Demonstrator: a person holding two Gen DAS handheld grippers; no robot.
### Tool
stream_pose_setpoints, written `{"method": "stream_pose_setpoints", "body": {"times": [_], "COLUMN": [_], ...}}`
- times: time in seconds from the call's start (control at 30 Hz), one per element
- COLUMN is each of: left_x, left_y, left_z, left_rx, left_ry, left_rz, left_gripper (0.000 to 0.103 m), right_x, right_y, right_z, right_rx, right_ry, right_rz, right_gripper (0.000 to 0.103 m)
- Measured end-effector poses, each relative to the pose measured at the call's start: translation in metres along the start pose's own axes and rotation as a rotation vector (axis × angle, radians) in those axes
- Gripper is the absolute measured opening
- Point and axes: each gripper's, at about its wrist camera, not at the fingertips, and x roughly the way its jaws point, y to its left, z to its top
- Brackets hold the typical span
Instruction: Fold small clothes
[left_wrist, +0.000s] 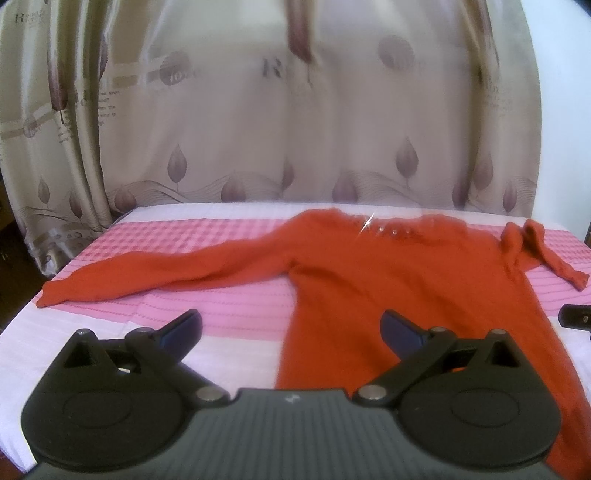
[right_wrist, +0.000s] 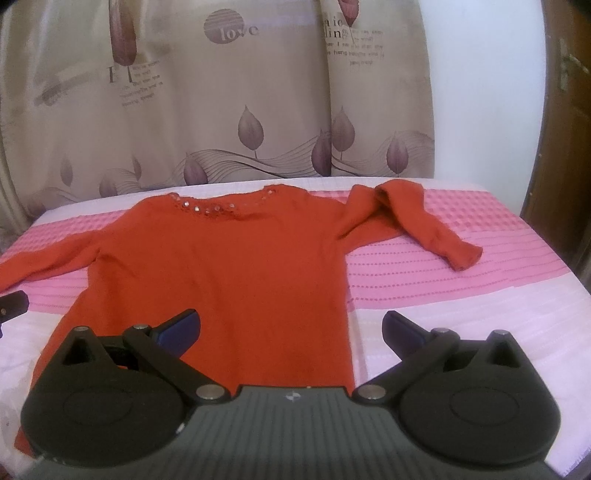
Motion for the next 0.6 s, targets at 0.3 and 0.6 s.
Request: {"method": "stream_pose_setpoints", "body": {"times": [0.3,0.6], "left_x": [0.025,0.079], "left_y": [0.023,0.127], "left_z": [0.003,0.003], "left_rx": [-0.084,-0.311], "left_ry": [0.057,0.075], "left_rz": [0.012,0.119], "left_gripper": [0.103,0.103], "right_x": [0.008,0.022], "right_y": [-0.004,0.005], "right_z": [-0.001,-0.004], "right_rx": [-0.001,-0.017], "right_ry": [0.017,0.052], "right_rz": [0.014,0.017], "right_gripper": [0.103,0.103]}}
